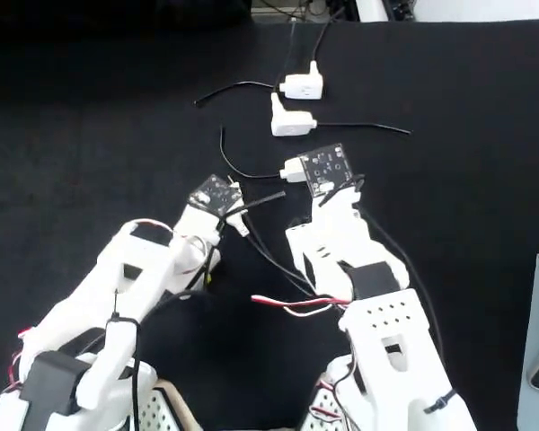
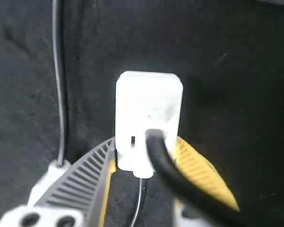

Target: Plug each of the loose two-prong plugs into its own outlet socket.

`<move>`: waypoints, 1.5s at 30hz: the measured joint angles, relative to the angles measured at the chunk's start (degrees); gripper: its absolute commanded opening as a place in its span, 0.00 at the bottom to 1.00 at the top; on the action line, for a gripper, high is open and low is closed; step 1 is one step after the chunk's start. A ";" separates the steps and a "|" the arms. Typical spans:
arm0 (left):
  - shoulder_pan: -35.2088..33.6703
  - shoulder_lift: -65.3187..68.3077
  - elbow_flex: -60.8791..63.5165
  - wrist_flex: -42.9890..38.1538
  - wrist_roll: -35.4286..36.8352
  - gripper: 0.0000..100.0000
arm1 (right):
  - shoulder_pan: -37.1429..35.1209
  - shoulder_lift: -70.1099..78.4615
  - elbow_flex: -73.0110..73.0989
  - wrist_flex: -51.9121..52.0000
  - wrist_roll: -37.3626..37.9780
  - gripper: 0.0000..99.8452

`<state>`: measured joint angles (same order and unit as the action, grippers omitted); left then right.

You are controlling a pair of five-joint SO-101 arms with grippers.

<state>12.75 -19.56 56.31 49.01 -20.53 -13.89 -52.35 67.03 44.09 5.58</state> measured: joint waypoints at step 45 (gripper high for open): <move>-11.52 26.90 -31.65 -25.14 -14.68 0.25 | 0.00 0.00 0.00 0.00 0.00 0.02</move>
<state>1.23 7.34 24.66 23.87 -35.21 -13.89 -52.35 67.03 44.09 5.58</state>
